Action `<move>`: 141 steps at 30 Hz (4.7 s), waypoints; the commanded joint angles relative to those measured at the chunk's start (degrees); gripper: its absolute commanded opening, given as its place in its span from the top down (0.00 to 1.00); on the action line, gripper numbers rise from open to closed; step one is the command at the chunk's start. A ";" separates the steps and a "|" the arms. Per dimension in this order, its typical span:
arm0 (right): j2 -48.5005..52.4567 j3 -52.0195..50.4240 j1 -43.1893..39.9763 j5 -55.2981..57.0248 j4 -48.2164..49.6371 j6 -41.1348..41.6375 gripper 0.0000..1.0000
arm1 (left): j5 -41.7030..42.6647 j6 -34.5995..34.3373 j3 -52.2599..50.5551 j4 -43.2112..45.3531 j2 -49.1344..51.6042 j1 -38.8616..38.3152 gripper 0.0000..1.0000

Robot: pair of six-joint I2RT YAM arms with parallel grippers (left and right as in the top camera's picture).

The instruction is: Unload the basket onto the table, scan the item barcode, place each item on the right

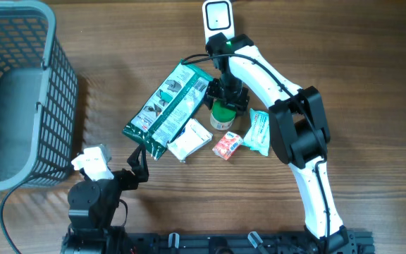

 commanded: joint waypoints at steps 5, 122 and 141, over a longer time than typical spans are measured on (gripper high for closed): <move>2.47 6.12 0.13 6.45 0.63 -5.92 0.27 | -0.76 -0.50 -0.42 0.15 -0.15 0.28 0.00; -15.21 -8.79 3.50 -27.89 -10.45 8.46 0.42 | -0.76 -0.50 -0.42 0.15 -0.15 0.26 0.00; -15.21 -8.79 7.17 -27.04 -14.03 2.56 0.46 | -0.76 -0.50 -0.42 0.15 -0.15 0.28 0.00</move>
